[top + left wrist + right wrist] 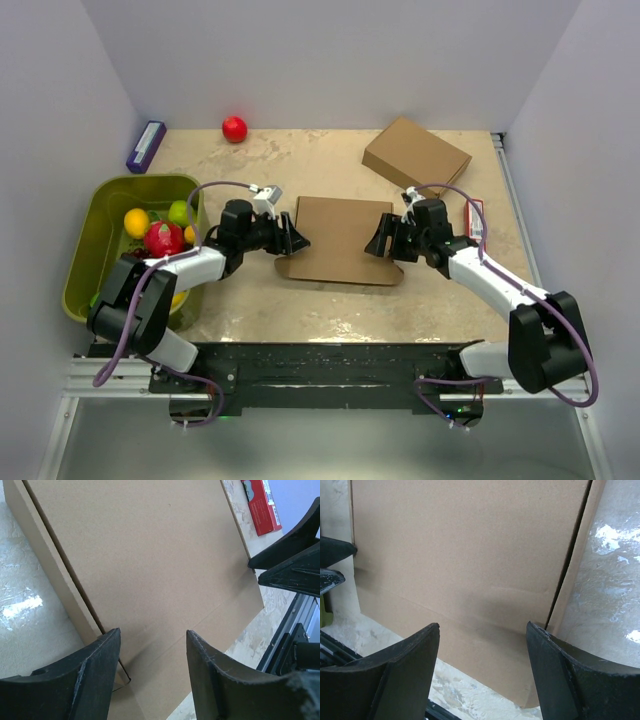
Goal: Fold the paper box
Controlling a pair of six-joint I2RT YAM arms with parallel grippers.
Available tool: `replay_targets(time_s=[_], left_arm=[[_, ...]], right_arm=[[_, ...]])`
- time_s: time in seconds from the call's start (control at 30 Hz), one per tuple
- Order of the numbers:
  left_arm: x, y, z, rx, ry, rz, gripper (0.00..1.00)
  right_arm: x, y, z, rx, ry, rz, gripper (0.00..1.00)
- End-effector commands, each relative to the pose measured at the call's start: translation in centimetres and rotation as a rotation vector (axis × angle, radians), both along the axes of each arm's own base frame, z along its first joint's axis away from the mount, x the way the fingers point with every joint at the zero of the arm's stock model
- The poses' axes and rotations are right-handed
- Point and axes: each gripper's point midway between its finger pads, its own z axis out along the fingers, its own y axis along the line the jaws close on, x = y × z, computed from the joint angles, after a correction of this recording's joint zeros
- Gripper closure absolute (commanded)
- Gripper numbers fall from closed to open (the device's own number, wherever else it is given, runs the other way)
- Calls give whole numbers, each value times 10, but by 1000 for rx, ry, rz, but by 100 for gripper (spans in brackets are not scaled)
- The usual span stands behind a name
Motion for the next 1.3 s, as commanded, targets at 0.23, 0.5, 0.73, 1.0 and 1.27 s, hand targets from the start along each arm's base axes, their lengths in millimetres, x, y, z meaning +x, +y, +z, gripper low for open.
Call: replay_targets(time_s=[0.23,0.5,0.73,1.0,1.27], left_arm=[[15,-2,57,-5,-126,18,24],[17,7,104,19,-228,41,11],[-1,10,109,23,-227,-2,10],[-13,19,119,48,-256,-9,6],[-14,21,105,35,-228,7,5]], right_arm=[[12,-6,54,-34,-121,8,3],[24,-27,73,-81,-154,-24,1],[29,-23,40,34,-79,-2,1],[29,-20,5,131,0,5,7],[23,-19,-26,172,79,-13,23]])
